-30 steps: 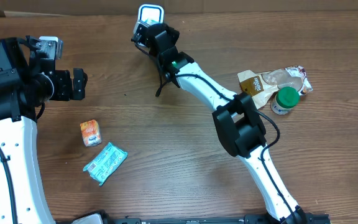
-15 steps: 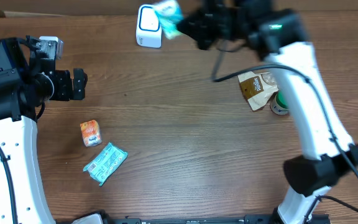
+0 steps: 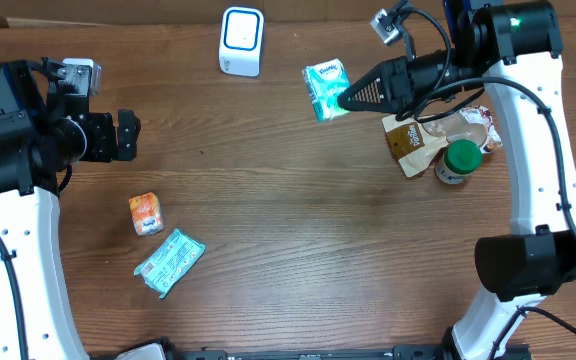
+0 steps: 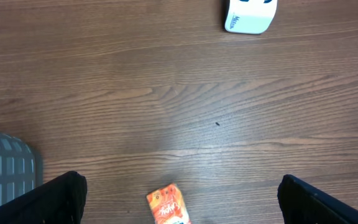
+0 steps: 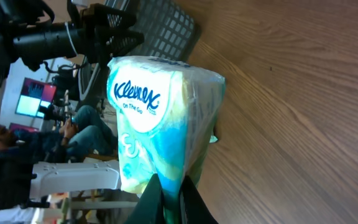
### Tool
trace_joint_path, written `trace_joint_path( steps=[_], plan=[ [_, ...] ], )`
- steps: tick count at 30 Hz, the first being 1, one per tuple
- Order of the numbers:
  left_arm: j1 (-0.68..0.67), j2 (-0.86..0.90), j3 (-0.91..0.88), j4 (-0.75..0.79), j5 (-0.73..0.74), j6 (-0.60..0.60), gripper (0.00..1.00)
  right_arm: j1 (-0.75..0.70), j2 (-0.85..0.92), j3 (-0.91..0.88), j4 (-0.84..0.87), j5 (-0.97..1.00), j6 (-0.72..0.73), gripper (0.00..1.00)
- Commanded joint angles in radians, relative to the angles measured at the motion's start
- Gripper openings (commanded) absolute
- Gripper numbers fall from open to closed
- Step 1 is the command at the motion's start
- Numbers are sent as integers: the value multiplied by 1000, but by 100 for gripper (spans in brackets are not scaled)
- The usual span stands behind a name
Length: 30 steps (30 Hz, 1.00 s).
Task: Scan the item barcode
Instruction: 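Carry the tissue pack right and set it near the jar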
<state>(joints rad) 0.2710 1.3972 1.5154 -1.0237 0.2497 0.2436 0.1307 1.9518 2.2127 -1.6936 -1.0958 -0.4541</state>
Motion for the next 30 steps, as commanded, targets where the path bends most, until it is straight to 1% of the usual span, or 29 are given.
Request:
trace_joint_path(
  steps=[1,7,11,14,16,17,18,21,25,26,30],
  plan=[
    [7,2,5,3,-3,23,100,0,-11,-3,0,-26,-64,4],
    [7,2,5,3,-2,23,99,0,-12,-3,0,43,-61,4],
    [7,2,5,3,-2,23,100,0,-11,-10,1,251,-13,4],
    [7,2,5,3,-2,23,100,0,-11,-37,38,478,102,4],
    [7,2,5,3,-2,23,100,0,-10,-71,85,685,249,4],
    [7,2,5,3,-2,23,100,0,-10,-104,123,824,370,4],
    [7,2,5,3,-2,23,100,0,-10,-132,145,892,435,4],
    [7,2,5,3,-2,23,100,-11,-10,-221,211,985,551,4],
    [7,2,5,3,-2,23,99,-39,-10,-405,352,1051,644,4],
    [7,2,5,3,-2,23,99,-49,-10,-478,405,1077,673,4],
    [7,2,5,3,-2,23,100,-77,-10,-594,460,1089,676,4]
  ],
)
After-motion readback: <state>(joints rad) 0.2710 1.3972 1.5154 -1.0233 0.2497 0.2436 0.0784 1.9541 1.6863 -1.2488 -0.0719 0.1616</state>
